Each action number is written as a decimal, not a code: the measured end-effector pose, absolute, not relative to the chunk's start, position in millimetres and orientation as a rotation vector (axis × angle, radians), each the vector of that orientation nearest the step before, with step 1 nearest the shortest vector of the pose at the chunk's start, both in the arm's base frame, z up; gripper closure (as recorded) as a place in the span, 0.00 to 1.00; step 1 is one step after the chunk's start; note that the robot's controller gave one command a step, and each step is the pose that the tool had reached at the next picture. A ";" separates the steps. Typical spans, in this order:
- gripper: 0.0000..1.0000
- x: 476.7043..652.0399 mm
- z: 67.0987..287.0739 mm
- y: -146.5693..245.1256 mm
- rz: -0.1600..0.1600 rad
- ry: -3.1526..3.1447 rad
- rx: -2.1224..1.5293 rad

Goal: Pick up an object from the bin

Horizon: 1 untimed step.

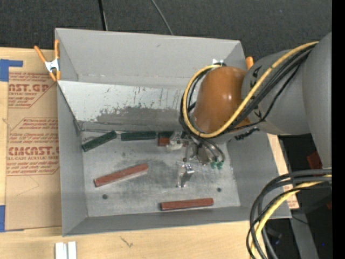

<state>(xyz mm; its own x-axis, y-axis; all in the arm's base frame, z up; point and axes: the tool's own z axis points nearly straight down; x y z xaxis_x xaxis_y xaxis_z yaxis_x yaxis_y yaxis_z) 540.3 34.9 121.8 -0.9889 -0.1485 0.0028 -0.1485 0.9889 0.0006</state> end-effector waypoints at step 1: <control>1.00 547.5 101.3 96.3 -0.002 -3.094 0.551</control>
Offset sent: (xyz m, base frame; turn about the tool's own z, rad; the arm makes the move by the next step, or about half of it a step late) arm 0.0000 0.0000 0.0000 0.0000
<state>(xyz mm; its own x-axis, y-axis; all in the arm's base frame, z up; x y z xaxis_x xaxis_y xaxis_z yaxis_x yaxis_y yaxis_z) 547.5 96.3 101.3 -0.9385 -0.3453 -0.0012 -0.3453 0.9385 0.0010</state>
